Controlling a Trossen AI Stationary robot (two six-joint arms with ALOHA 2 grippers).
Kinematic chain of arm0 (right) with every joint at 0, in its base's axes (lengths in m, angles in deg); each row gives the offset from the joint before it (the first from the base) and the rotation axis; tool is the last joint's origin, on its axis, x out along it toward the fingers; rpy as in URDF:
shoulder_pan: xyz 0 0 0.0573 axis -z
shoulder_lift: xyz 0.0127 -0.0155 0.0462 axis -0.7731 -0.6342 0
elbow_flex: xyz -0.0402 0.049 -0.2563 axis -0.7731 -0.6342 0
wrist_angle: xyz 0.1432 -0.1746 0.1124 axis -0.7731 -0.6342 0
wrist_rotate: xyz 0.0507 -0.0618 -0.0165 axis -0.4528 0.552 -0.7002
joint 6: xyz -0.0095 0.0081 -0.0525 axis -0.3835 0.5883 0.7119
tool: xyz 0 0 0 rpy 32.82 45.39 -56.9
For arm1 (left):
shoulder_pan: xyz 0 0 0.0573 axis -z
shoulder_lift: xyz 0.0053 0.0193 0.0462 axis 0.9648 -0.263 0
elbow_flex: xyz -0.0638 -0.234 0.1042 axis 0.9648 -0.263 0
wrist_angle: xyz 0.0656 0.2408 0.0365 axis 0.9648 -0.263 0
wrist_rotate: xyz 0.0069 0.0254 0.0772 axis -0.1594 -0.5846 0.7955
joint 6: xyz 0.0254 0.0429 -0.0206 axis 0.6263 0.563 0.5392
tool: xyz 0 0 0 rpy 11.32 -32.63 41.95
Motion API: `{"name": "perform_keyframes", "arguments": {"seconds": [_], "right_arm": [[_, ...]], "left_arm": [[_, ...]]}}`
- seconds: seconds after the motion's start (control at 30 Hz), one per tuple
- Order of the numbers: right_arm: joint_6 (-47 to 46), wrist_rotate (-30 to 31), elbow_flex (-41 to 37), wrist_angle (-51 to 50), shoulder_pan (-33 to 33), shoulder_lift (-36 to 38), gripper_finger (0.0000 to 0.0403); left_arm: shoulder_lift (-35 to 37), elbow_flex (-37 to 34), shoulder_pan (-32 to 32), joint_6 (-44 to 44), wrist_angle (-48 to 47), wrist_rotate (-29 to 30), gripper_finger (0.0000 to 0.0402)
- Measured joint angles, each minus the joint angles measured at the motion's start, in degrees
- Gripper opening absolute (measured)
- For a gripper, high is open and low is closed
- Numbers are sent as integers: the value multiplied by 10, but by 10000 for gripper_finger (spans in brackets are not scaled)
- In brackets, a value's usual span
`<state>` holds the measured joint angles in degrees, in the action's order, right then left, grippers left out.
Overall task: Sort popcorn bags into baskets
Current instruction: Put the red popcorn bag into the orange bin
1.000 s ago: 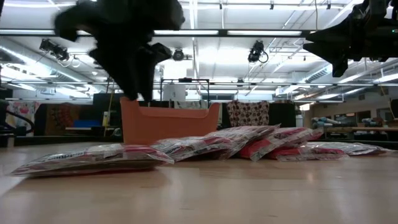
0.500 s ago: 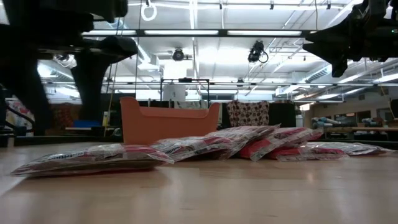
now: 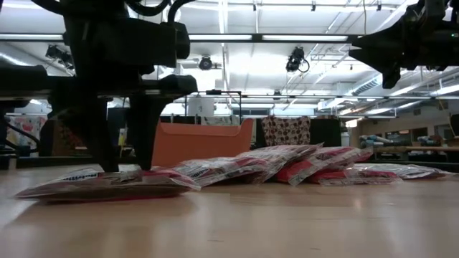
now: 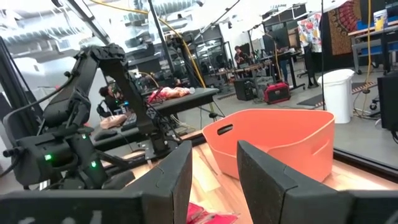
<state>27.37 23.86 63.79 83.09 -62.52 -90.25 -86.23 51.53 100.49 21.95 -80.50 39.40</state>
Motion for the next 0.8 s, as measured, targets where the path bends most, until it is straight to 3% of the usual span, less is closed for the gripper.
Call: {"name": "perform_keyframes", "arguments": {"seconds": [0.17, 0.43, 0.8], "right_arm": [[0, -2, 0, 0, 0, 0, 132], [0, -4, 0, 0, 0, 0, 132], [0, -5, 0, 0, 0, 0, 132]], "left_arm": [[0, 0, -2, 15, -10, -21, 139], [1, -1, -2, -9, -17, -27, 10], [61, 71, -26, -82, -134, -7, 4]]}}
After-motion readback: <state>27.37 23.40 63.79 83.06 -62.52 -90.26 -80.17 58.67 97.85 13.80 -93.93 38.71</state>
